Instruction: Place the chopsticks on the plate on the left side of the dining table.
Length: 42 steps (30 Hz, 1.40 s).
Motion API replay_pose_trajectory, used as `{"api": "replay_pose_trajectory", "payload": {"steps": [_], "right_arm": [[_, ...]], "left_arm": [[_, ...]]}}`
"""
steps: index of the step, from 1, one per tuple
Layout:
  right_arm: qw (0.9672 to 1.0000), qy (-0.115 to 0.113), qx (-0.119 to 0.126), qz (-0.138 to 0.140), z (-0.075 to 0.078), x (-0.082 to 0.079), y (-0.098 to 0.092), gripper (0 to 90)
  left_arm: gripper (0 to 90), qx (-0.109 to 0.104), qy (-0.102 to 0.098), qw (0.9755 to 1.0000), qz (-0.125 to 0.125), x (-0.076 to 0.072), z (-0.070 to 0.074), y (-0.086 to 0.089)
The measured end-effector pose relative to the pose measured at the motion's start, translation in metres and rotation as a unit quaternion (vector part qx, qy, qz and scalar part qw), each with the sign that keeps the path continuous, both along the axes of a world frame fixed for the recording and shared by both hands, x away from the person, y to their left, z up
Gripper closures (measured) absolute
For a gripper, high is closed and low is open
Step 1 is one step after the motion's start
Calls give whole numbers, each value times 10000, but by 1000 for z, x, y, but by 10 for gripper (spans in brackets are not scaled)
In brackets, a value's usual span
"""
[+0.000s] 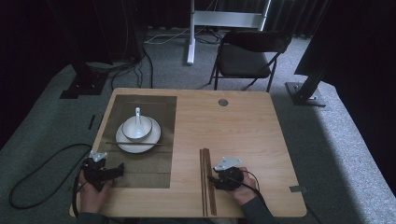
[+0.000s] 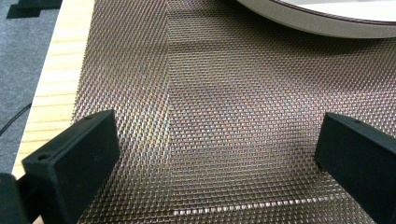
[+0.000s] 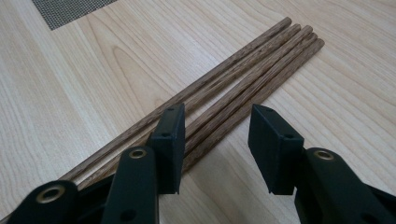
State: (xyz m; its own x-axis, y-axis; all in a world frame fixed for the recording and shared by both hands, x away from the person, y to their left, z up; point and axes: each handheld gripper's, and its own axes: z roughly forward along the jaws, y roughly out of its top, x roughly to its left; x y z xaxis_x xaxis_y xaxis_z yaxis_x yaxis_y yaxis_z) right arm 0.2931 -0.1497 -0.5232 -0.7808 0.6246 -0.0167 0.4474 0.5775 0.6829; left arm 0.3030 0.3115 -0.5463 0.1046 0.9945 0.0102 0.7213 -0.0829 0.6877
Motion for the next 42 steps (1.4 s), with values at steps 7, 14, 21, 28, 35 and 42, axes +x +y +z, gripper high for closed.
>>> {"api": "replay_pose_trajectory", "payload": {"steps": [7, 14, 21, 28, 35, 42], "right_arm": [[10000, 42, -57, -9, -3, 1, 0, 585], [9998, 55, -175, -44, -6, 2, 2, 610], [9997, 56, -211, -80, -7, 2, 3, 632], [9996, 123, -210, -146, -9, 4, 2, 661], [9993, 171, -209, -267, -9, 8, 4, 689], [9985, 223, -220, -441, -8, 11, 3, 763]], "left_arm": [[1, 1, 0, 10000, -1, 0, 0, 0], [2, 1, -1, 10000, -1, 0, 0, 0], [1, 0, 0, 10000, -1, 0, 0, 0], [2, 1, 0, 10000, 0, 0, 0, 0], [2, 1, 0, 10000, 0, 0, 0, 0], [2, 1, -1, 10000, 1, 0, 0, 0]]}}
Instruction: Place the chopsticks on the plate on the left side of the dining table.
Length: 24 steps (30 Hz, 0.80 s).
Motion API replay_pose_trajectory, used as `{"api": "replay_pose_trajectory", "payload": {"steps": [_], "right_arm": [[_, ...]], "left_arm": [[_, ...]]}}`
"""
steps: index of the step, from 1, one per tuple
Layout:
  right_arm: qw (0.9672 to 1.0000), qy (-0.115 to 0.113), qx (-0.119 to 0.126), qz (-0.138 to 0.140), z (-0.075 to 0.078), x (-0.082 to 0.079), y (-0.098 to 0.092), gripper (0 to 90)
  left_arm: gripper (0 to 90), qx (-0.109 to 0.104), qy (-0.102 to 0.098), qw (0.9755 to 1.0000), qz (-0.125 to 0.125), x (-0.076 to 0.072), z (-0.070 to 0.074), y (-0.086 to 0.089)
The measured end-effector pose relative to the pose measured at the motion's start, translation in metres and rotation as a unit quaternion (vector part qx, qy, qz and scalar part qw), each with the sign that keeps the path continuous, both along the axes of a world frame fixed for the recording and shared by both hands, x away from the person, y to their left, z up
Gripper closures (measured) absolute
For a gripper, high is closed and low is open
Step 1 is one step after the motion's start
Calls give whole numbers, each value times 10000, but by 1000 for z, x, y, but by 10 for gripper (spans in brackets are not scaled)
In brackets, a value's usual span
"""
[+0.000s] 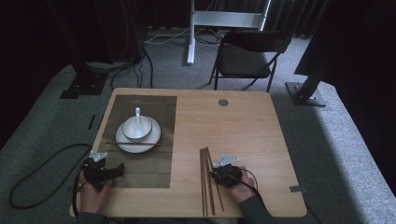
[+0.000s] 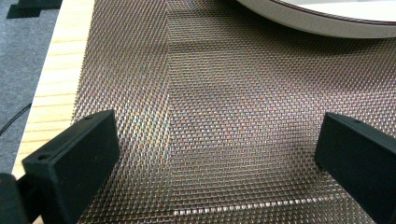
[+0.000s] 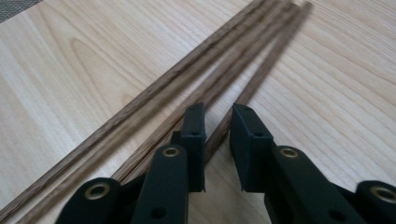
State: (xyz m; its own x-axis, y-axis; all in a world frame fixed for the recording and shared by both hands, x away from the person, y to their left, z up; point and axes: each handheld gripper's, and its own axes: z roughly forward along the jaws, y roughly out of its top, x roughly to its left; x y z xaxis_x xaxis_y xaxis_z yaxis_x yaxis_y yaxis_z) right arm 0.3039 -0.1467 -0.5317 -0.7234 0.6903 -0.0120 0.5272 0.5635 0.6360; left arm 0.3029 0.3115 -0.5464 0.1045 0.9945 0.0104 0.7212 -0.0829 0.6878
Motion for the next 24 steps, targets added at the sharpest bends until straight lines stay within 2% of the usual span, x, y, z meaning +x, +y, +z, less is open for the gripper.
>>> {"api": "replay_pose_trajectory", "payload": {"steps": [5, 13, 24], "right_arm": [[9995, 8, 6, -320, 0, 3, -4, 800], [9964, 26, 81, -845, 0, 8, -14, 840], [9964, -17, -9, -846, 0, 8, -14, 844]], "left_arm": [[2, 0, 0, 10000, 0, 0, 0, 0], [2, 0, 1, 10000, 0, 0, 0, 0], [1, 0, 1, 10000, 0, 0, 0, 0]]}}
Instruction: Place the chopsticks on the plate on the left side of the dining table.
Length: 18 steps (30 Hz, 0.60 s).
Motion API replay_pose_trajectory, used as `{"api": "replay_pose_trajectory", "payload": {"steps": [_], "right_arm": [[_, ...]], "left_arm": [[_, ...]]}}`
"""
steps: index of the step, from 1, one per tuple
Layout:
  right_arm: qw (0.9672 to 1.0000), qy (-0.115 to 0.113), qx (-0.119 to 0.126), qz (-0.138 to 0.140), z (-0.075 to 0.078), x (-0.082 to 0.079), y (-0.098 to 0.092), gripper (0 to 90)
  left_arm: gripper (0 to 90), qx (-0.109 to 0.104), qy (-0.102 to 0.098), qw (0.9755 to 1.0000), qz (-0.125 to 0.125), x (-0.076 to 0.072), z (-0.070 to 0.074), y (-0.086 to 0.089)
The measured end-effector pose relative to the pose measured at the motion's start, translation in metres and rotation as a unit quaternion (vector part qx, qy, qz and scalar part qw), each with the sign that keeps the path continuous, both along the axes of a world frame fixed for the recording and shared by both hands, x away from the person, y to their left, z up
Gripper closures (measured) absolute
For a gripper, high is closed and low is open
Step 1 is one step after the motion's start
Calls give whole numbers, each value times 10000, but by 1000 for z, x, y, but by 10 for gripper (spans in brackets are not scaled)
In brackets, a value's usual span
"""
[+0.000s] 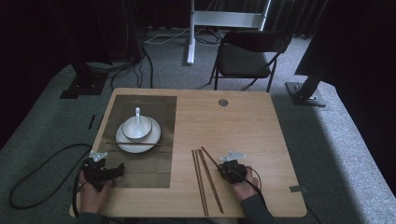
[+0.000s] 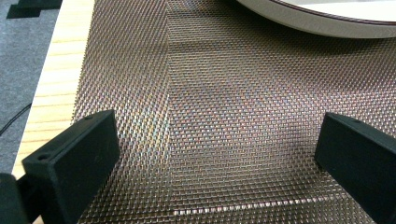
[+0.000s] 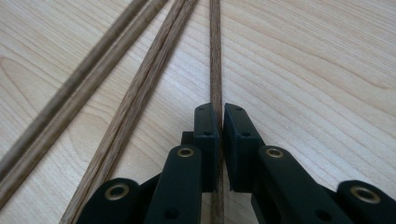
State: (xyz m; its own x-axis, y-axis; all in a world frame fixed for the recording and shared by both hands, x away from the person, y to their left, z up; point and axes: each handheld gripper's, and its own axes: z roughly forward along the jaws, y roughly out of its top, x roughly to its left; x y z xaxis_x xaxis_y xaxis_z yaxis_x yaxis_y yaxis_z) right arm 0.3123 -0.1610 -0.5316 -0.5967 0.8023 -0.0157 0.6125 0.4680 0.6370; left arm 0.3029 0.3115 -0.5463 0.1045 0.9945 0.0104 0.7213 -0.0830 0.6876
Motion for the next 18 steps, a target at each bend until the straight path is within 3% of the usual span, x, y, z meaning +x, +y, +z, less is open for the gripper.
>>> {"api": "replay_pose_trajectory", "payload": {"steps": [8, 18], "right_arm": [[9997, -184, -124, -31, 4, -2, 1, 845], [9991, -413, -109, -73, 14, -5, 0, 845]], "left_arm": [[2, -1, -2, 10000, 1, 0, 0, 0], [2, -1, 0, 10000, -1, 0, 0, 0]]}}
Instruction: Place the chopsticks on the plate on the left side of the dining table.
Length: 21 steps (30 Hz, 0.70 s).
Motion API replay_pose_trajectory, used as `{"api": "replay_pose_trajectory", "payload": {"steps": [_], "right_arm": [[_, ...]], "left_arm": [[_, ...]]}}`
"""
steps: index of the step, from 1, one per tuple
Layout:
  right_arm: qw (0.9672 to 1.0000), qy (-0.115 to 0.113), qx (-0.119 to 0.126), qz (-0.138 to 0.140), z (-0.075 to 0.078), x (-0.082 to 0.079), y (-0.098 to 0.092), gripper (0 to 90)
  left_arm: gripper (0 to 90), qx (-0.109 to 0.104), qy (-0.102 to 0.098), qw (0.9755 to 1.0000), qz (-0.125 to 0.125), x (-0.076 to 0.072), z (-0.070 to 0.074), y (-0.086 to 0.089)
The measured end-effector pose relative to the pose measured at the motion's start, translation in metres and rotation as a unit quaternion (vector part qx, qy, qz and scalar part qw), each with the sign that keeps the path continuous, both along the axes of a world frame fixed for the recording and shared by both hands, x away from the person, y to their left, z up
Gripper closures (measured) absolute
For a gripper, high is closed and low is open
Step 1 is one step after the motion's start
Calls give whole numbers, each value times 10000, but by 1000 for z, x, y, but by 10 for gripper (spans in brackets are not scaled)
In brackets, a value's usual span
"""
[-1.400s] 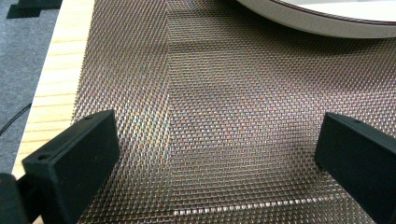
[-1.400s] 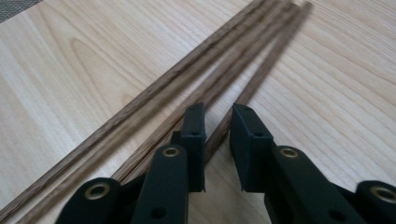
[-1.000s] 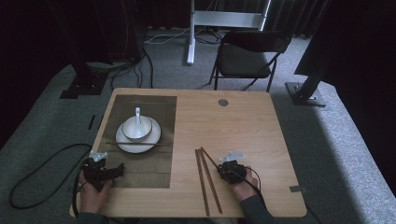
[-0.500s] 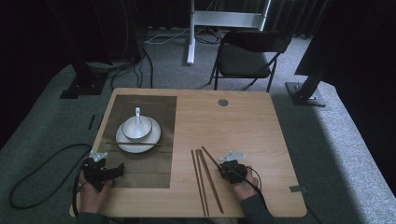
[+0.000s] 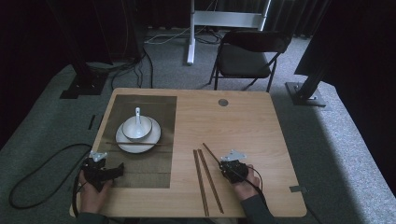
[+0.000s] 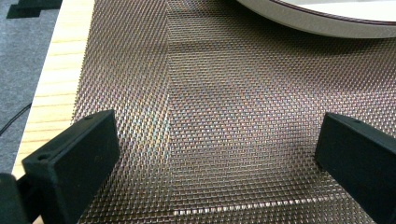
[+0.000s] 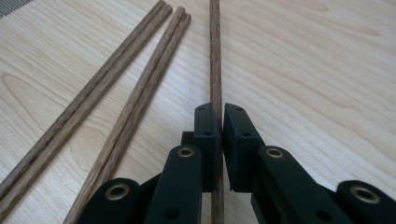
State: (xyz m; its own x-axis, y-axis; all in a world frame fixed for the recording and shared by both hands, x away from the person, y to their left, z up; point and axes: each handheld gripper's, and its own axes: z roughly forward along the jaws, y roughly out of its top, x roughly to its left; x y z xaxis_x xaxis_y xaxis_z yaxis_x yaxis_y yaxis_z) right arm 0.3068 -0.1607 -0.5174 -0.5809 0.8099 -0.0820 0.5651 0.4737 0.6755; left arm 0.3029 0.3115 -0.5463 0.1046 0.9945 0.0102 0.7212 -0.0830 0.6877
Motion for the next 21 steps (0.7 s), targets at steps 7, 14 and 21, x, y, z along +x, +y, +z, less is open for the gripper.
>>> {"api": "replay_pose_trajectory", "payload": {"steps": [7, 14, 21], "right_arm": [[9999, -121, 21, 52, 5, -1, 1, 844], [9998, -199, 21, 90, 11, -2, 2, 845], [9993, -307, 0, 190, 18, -1, 6, 844]], "left_arm": [[1, 0, 0, 10000, 0, 0, 0, 0], [1, -1, -1, 10000, 1, 0, 0, 0], [2, 0, 0, 10000, 0, 0, 0, 0]]}}
